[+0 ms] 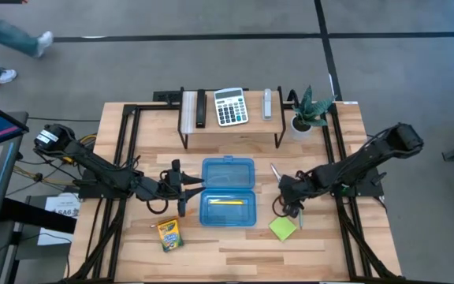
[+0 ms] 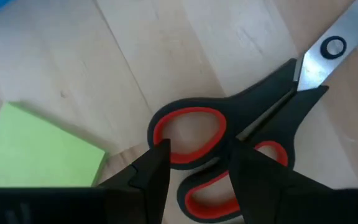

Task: Pack school essentials
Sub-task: Put the black scissors into the blue supply box

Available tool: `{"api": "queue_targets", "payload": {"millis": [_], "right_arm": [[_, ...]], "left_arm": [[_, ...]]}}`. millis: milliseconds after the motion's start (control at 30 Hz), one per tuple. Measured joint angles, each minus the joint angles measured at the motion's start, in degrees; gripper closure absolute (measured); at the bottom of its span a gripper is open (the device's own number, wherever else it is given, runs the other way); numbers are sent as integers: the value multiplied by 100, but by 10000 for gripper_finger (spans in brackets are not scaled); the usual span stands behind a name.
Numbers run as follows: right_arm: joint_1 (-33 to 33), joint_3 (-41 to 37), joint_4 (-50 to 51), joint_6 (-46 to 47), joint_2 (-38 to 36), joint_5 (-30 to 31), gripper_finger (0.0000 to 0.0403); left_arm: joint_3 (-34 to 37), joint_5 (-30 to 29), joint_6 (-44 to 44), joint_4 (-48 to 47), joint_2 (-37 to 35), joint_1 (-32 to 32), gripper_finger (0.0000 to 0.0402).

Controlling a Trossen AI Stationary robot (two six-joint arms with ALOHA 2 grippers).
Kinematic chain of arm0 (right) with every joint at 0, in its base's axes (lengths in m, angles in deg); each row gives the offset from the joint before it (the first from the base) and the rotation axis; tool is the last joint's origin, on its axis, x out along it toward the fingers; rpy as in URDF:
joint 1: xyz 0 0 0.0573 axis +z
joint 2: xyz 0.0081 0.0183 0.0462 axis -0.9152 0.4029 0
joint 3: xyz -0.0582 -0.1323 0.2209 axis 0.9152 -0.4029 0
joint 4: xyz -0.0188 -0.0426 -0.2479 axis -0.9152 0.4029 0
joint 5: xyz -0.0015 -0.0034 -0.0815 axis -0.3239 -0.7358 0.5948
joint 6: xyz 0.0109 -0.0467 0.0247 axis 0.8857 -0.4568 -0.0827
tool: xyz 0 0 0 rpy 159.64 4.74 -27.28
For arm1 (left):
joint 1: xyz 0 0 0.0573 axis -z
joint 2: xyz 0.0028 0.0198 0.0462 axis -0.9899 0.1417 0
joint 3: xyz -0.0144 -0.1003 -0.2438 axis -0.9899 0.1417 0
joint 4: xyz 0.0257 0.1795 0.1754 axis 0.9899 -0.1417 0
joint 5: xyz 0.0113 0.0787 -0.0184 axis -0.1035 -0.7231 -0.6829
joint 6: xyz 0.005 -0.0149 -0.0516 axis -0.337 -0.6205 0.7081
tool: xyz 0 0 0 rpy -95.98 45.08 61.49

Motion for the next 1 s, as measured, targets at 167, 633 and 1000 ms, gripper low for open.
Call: {"api": "queue_targets", "payload": {"millis": [167, 633, 1000], "right_arm": [[-133, -17, 48, 2, -3, -5, 215], [-228, 285, 776, -21, -56, -6, 215], [-209, 553, 1466, 67, -58, 270, 212]], "left_arm": [[0, 0, 0, 2, 0, 0, 290], [0, 2, -9, 0, 0, 0, 290], [0, 31, -7, -3, 0, 0, 290]]}}
